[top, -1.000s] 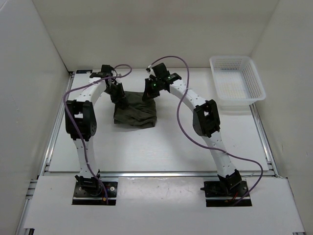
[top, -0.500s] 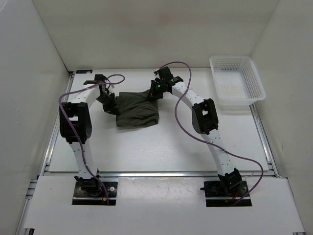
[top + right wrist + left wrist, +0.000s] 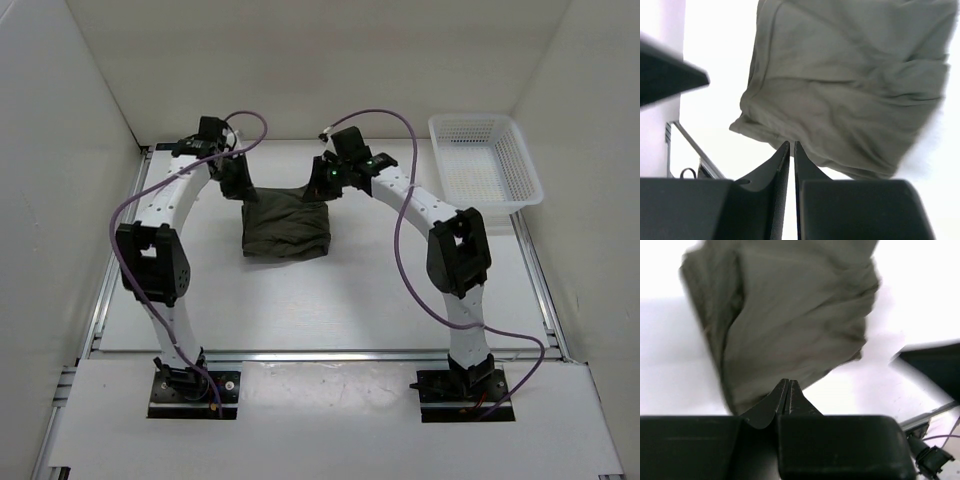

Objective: Fold and stack the shorts
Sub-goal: Fold the shorts

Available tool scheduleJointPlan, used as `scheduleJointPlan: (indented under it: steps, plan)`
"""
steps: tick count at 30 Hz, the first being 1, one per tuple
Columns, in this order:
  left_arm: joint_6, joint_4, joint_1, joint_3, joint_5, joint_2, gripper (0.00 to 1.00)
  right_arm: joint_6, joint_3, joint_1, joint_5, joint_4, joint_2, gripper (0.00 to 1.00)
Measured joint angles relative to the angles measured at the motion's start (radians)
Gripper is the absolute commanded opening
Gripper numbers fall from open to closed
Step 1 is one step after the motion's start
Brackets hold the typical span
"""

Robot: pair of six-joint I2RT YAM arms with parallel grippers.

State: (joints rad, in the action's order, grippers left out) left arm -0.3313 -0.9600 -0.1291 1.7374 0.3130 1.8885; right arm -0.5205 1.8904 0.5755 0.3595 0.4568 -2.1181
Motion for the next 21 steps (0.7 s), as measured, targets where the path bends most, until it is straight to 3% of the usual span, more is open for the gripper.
scheduleJointPlan:
  steps: [5,11,15,21]
  plan:
    - [-0.021,0.022,-0.032,0.165,0.003,0.187,0.11,0.006,-0.057,0.047,-0.024,-0.012,-0.019,0.07]
    - [-0.057,0.021,-0.029,0.237,-0.029,0.428,0.11,0.009,-0.066,0.043,-0.067,-0.008,-0.145,0.04]
    - [-0.071,-0.012,-0.028,0.295,-0.038,0.477,0.11,0.003,-0.161,0.039,-0.083,-0.022,-0.148,0.00]
    - [-0.077,0.001,-0.030,0.437,-0.053,0.512,0.11,-0.005,-0.348,0.066,-0.151,-0.097,-0.029,0.00]
